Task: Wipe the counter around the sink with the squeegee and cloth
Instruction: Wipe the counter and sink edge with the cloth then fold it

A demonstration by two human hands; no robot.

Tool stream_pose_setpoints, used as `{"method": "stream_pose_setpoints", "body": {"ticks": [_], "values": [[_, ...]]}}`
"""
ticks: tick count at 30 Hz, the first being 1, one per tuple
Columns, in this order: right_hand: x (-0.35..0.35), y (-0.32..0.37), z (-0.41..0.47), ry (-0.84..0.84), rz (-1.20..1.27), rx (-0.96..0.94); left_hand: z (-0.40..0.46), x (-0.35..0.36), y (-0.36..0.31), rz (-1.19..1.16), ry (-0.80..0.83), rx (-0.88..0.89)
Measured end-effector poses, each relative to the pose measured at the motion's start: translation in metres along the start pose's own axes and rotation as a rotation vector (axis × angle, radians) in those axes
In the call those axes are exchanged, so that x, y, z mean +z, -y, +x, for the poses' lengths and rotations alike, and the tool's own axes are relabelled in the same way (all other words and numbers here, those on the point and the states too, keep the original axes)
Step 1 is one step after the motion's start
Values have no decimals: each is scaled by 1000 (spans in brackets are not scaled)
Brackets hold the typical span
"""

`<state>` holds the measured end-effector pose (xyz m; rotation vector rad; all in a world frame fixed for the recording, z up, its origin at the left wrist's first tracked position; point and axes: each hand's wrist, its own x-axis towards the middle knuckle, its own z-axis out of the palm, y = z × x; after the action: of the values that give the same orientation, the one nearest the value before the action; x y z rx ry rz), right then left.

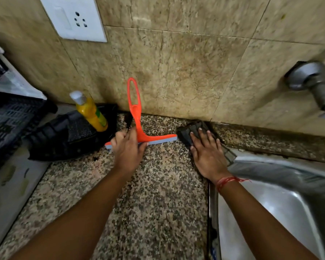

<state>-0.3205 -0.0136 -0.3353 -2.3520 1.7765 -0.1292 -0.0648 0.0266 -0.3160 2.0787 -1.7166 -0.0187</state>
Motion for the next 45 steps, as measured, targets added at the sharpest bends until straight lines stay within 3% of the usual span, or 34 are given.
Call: {"method": "stream_pose_setpoints", "body": {"ticks": [3,6,9,12,14,15,19,23,25,27,30,32,35,38,41,43,45], "values": [[0,-19,13,-29,-26,93,24,2,-5,22,31,102],[-1,-17,20,-80,-24,238,44,9,-11,53,105,90],[3,6,8,-30,5,74,52,16,-11,52,149,20],[-4,-13,1,8,-36,-47,31,15,-23,-69,46,-134],[-12,-48,10,0,-84,35,7,13,-43,-84,-73,-179],[-15,-62,13,-6,-112,78,-6,15,-55,-70,-73,-123],[-12,-72,8,-102,-56,209,-35,34,-99,-29,242,290],[-5,-90,-7,-259,23,562,-35,55,-117,-143,391,311],[-4,-93,-5,-275,51,675,-36,64,-121,-89,417,313],[0,-72,4,-252,39,535,-37,68,-124,0,405,319],[3,-35,13,-179,52,99,-40,68,-127,54,397,328],[-3,-47,10,-89,47,-45,-40,66,-127,52,392,327],[-21,-130,-2,-94,-4,35,-40,64,-129,57,397,338],[-36,-223,-35,-172,-61,320,-39,63,-133,80,392,321],[-42,-254,-50,-229,-31,578,-29,65,-152,106,278,306],[-32,-229,-36,-202,-14,539,-20,73,-172,57,238,327],[-19,-189,-20,-139,-10,341,-14,86,-197,11,227,356]]}}
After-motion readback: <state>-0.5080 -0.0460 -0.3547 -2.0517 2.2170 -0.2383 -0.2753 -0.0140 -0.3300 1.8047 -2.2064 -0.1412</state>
